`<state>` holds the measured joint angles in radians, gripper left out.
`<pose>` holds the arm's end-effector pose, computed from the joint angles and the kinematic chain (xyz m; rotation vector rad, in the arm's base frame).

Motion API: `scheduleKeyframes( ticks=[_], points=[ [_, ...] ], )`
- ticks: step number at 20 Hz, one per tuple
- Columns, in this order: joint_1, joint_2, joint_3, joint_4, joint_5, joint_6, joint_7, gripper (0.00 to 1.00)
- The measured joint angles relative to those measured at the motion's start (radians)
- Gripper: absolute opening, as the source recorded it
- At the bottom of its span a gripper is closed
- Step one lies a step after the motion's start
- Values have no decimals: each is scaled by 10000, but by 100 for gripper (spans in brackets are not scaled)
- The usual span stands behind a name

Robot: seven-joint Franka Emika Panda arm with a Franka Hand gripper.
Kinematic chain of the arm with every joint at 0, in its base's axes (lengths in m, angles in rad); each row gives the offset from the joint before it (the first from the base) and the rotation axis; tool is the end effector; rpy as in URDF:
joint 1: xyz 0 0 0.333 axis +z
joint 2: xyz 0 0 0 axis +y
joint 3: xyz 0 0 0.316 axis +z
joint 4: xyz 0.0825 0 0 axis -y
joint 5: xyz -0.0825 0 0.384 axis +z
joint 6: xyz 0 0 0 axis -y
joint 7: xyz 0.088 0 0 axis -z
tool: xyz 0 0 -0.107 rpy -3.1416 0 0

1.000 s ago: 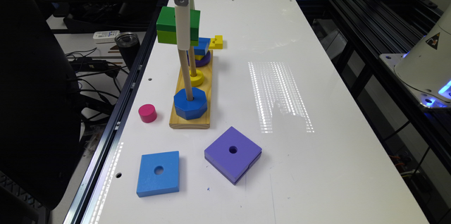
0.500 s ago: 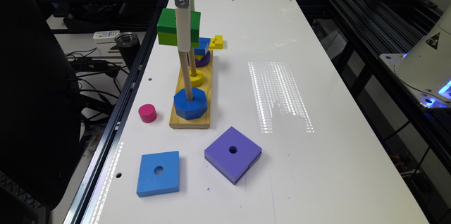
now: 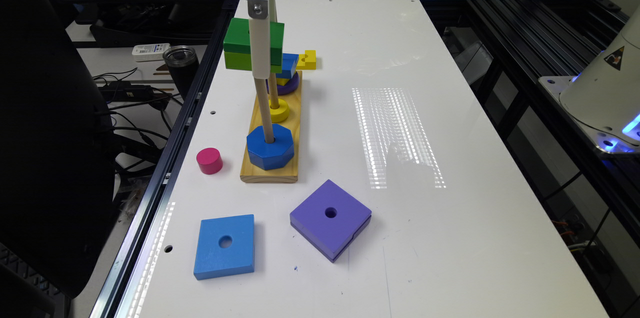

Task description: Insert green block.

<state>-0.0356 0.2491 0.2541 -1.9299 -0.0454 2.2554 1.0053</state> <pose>0.6029 0.1254 0.3718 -2.8463 1.1529 -0.0845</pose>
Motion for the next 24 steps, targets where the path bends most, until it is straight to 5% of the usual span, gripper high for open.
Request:
scheduleKeyframes(
  ticks=[24],
  points=[
    [-4, 192, -4, -13, -1, 178, -9, 0]
  ],
)
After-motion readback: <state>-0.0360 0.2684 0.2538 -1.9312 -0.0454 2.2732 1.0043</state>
